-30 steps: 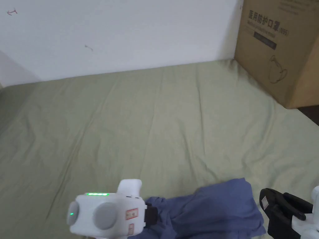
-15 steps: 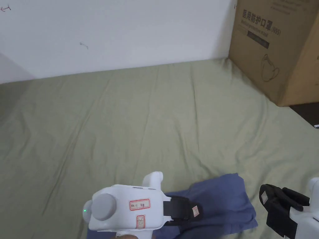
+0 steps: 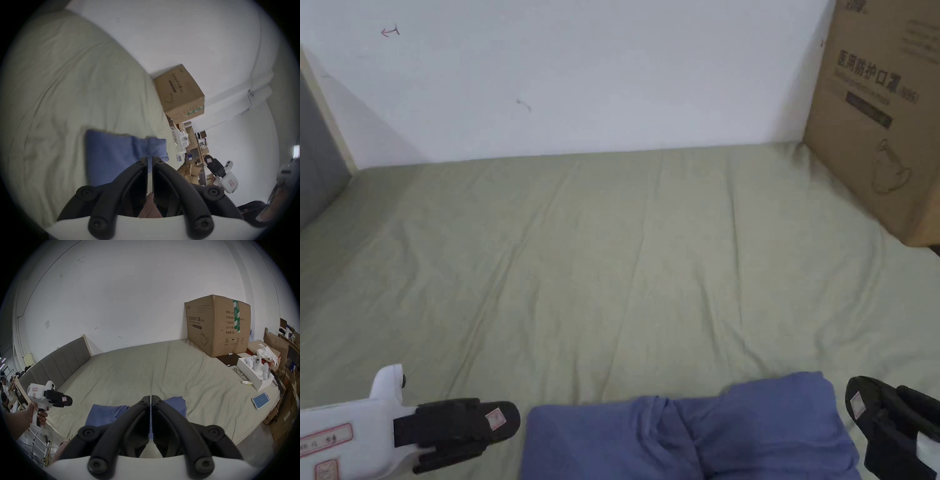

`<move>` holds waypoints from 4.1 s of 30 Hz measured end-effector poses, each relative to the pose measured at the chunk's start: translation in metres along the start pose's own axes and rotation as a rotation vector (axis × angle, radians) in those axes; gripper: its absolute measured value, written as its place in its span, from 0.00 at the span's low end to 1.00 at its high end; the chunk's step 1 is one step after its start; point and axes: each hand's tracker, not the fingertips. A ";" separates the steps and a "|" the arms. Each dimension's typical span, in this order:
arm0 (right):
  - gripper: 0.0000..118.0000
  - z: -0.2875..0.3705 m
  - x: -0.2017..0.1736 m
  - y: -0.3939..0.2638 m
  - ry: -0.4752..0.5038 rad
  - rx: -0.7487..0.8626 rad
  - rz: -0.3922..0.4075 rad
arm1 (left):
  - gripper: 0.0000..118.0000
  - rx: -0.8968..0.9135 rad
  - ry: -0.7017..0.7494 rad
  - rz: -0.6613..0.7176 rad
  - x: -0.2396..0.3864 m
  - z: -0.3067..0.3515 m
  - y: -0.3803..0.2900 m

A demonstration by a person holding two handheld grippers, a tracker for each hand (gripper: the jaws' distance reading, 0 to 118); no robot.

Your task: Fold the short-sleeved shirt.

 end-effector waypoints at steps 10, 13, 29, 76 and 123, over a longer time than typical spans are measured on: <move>0.02 -0.025 -0.025 0.001 0.004 -0.080 0.089 | 1.00 -0.059 -0.138 0.267 -0.104 -0.060 0.000; 0.02 -0.036 -0.031 0.003 0.002 -0.101 0.093 | 1.00 -0.102 -0.315 0.309 -0.123 -0.084 0.002; 0.02 -0.053 -0.047 -0.005 0.035 -0.184 0.139 | 0.06 -0.118 0.022 0.111 -0.093 -0.135 -0.002; 0.02 -0.002 0.046 -0.015 -0.024 -0.136 -0.060 | 0.03 -0.301 0.385 -0.474 0.117 -0.233 -0.049; 0.02 0.046 -0.023 0.017 -0.112 0.479 0.024 | 0.02 0.987 0.680 -0.941 0.212 0.013 -0.167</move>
